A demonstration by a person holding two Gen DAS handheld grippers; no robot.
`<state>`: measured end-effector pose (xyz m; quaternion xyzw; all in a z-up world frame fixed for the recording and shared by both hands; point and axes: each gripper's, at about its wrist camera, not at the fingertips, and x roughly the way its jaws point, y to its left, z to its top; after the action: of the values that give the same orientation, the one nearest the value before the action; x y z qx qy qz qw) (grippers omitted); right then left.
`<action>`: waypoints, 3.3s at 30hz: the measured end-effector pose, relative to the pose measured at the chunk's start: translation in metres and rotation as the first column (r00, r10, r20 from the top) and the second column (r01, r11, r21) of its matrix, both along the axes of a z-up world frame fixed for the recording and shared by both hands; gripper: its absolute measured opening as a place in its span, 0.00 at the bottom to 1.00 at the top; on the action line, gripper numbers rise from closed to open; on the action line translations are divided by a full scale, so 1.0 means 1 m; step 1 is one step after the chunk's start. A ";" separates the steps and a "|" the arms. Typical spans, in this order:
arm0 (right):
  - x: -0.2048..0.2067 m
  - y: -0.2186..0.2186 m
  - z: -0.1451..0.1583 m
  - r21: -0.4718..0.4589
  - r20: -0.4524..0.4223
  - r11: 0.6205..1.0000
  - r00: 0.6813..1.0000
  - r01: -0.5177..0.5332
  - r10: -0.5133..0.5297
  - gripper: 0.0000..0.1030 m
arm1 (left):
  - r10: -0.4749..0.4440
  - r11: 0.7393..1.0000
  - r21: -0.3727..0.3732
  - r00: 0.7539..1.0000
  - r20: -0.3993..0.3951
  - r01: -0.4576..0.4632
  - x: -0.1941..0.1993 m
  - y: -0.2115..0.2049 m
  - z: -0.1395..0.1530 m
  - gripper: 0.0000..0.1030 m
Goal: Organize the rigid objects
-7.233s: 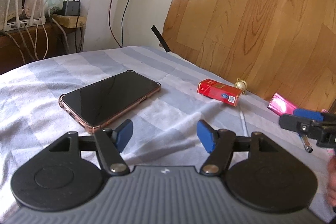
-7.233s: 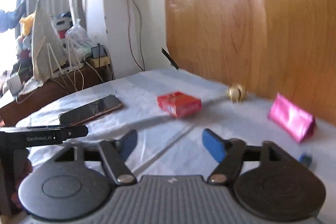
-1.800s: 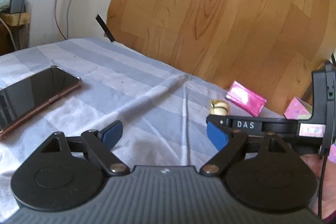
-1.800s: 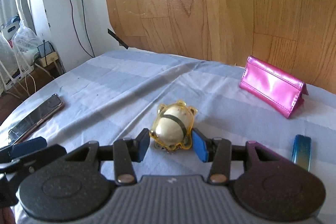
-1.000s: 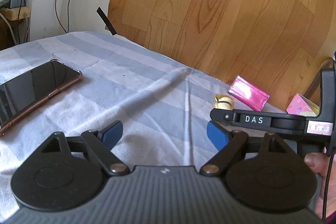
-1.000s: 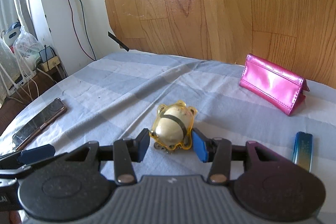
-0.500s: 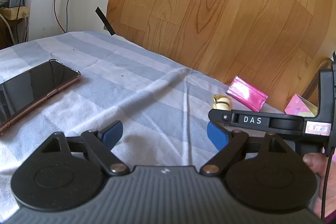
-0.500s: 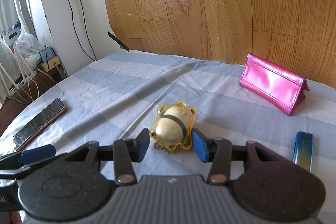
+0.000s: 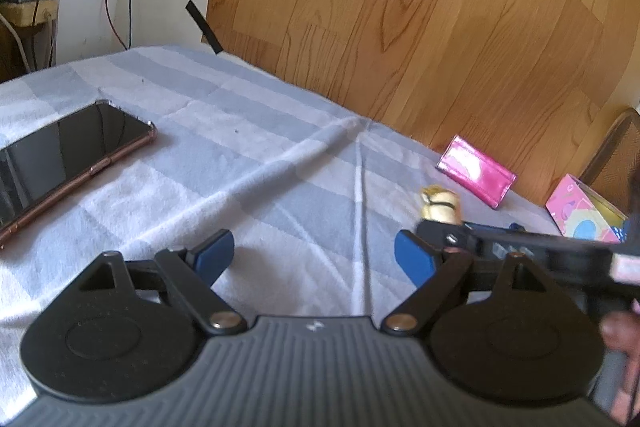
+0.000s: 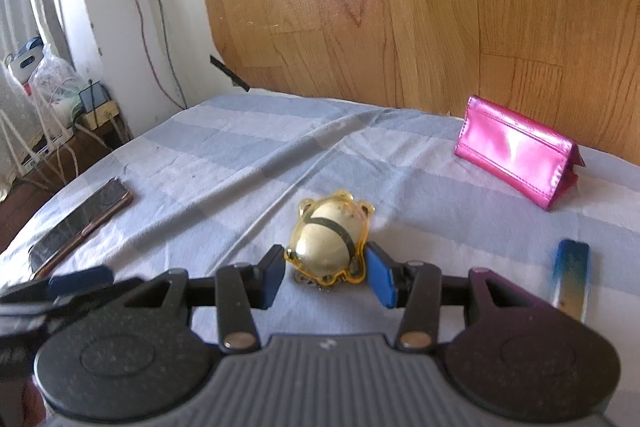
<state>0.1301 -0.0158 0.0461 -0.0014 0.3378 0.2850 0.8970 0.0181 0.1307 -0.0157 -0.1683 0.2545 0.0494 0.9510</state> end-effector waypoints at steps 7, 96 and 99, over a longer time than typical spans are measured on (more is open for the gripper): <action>-0.078 -0.034 0.004 -0.053 0.023 0.990 0.991 -0.131 0.133 0.43 | -0.032 0.988 0.148 0.997 -0.077 0.043 -0.007 -0.028 0.000 0.90; -0.145 -0.238 0.056 0.016 0.363 0.939 0.873 0.344 -0.325 0.47 | -0.674 0.733 -0.059 0.735 0.071 0.678 0.069 -0.310 0.087 0.53; -0.130 -0.269 0.044 -0.006 0.346 0.885 0.832 0.465 -0.434 0.58 | -0.630 0.774 -0.060 0.776 0.018 0.630 0.081 -0.322 0.074 0.58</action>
<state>0.0003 -0.2853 0.0899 -0.0105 0.1838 0.0461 0.9818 0.0991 -0.1912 0.0579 -0.1032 0.2990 -0.2795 0.9065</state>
